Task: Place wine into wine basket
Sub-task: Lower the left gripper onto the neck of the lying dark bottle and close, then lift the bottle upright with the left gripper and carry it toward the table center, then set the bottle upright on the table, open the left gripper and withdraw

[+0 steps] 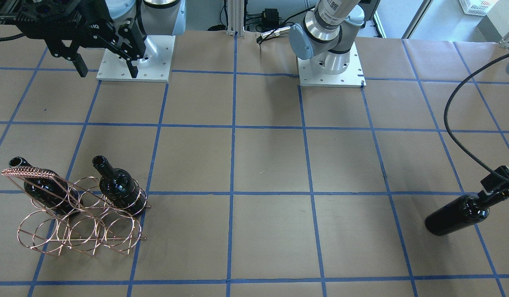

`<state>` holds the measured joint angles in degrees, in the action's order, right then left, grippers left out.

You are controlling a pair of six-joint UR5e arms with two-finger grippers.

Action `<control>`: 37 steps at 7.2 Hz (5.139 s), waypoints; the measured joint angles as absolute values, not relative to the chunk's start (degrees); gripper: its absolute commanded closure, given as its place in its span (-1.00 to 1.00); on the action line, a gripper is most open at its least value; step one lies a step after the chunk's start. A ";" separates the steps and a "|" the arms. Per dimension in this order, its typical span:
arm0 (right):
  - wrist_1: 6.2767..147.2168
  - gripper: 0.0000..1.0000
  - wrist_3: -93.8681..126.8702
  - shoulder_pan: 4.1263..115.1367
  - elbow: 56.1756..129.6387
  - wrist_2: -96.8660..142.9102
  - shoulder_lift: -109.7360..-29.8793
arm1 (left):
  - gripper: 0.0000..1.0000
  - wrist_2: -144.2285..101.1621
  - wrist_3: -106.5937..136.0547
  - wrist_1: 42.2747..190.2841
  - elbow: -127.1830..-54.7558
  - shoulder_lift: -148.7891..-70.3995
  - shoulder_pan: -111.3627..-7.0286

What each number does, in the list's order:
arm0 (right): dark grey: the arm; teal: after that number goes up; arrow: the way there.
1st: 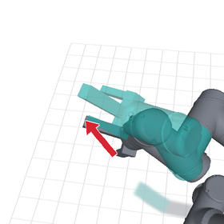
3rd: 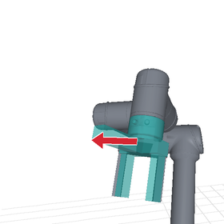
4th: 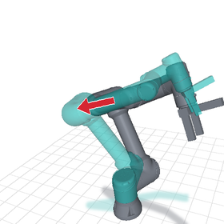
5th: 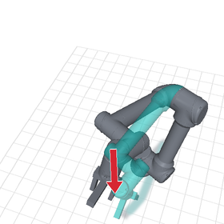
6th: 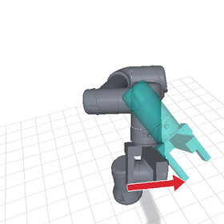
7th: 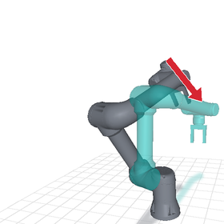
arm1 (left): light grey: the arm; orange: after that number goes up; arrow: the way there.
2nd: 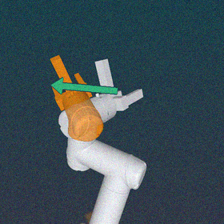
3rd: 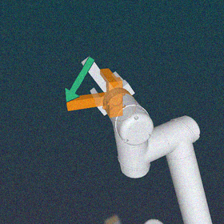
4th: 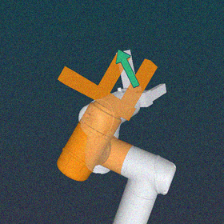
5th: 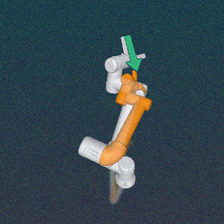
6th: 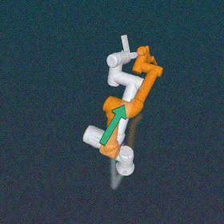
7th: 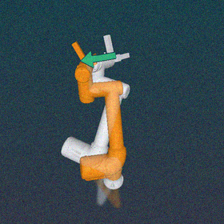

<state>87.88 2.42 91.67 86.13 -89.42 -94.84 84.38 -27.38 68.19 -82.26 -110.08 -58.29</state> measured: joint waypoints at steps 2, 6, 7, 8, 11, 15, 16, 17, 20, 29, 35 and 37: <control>86.98 -1.00 2.43 91.67 86.08 -89.89 -95.06 | -0.50 84.44 -27.80 67.79 -82.26 -110.97 -58.27; 86.52 -1.00 2.57 91.67 86.05 -90.48 -95.14 | 1.00 84.39 -28.03 67.36 -82.27 -111.74 -58.27; 86.55 -1.00 2.61 91.67 86.05 -90.32 -95.11 | 1.00 84.41 -28.21 67.28 -82.26 -111.76 -58.27; 86.57 -1.00 2.63 91.67 86.05 -90.23 -95.11 | 1.00 84.38 -28.45 67.25 -82.26 -111.79 -58.27; 86.50 -1.00 2.66 91.67 86.05 -90.22 -95.10 | 1.00 84.15 -27.76 67.37 -82.27 -110.90 -58.99; 86.48 -1.00 2.72 91.67 86.05 -90.17 -95.10 | 1.00 84.72 -11.62 69.52 -83.14 -104.96 -70.04; 86.48 -1.00 2.72 91.67 86.06 -90.17 -95.10 | 1.00 84.89 -8.00 70.10 -84.24 -103.35 -73.30; 86.48 -1.00 2.73 91.67 86.10 -90.17 -95.10 | 1.00 85.08 -3.94 70.25 -86.24 -101.71 -77.27; 86.52 -1.00 2.73 91.67 86.13 -90.15 -95.10 | 1.00 85.23 6.71 70.09 -92.39 -97.83 -88.73; 86.48 -1.00 2.72 91.68 86.22 -90.09 -95.10 | 1.00 87.10 12.74 70.10 -100.26 -95.92 -98.51; 86.40 -1.00 2.72 91.68 86.29 -90.09 -95.10 | -0.07 86.58 13.18 70.47 -100.54 -95.68 -99.73; 86.40 -1.00 2.73 91.71 86.31 -90.09 -95.10 | -0.99 86.67 13.00 70.48 -100.59 -95.88 -99.88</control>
<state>86.40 2.73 91.71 86.31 -90.09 -95.10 86.67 13.00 70.48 -100.59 -95.88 -99.88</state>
